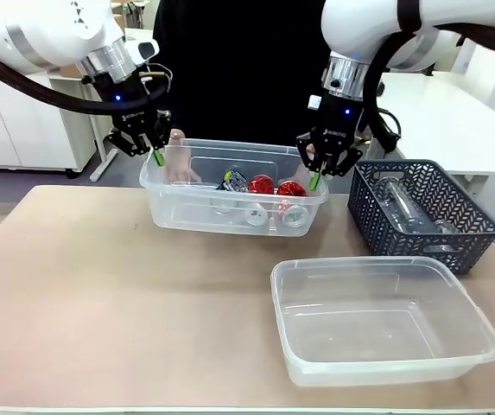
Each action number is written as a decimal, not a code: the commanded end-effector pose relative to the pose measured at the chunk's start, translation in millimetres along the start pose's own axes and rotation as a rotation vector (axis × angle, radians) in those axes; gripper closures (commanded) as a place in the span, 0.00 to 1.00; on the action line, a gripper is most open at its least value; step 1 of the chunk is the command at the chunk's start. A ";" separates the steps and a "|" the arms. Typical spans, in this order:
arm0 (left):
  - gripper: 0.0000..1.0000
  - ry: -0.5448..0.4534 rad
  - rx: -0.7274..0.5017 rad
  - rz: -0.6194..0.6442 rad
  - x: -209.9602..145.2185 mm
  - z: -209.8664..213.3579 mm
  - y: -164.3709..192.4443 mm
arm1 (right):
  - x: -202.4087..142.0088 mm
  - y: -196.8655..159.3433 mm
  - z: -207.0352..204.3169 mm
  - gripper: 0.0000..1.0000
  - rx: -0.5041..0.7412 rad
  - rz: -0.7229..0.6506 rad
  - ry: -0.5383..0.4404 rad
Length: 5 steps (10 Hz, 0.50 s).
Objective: Sort the waste into each basket.
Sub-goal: Release the Organizing box you were holding.
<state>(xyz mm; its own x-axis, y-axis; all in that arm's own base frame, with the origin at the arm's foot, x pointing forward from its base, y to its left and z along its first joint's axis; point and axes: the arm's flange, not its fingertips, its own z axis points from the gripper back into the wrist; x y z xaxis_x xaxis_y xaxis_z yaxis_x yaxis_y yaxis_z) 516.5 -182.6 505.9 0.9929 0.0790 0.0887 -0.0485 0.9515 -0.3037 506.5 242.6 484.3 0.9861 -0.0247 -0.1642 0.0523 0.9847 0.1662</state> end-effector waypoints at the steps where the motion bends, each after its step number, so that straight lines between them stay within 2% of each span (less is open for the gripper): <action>1: 0.46 0.000 0.000 0.000 0.0 -0.1 0.0 | -4.8 -21.6 8.9 0.62 -0.003 -0.121 -0.106; 2: 0.36 -0.038 0.015 -0.007 4.3 3.5 -4.8 | -11.5 -32.4 17.2 0.38 0.030 -0.170 -0.207; 3: 0.00 -0.056 0.027 -0.012 4.4 7.5 -9.5 | -17.0 -41.5 26.1 0.06 0.080 -0.217 -0.302; 4: 0.00 -0.066 0.033 -0.015 1.1 11.9 -10.6 | -20.9 -49.8 32.0 0.00 0.123 -0.217 -0.365; 5: 0.00 -0.087 0.044 -0.017 -5.2 18.9 -10.7 | -23.2 -58.3 37.5 0.00 0.172 -0.213 -0.406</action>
<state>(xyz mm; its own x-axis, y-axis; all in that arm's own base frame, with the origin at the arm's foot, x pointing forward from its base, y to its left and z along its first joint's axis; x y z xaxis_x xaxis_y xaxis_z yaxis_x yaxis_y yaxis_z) 516.0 -189.9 519.9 0.9874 0.0658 0.1436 -0.0213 0.9563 -0.2918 501.5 187.1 527.2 0.9466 -0.3010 0.1152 0.2568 0.9203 0.2950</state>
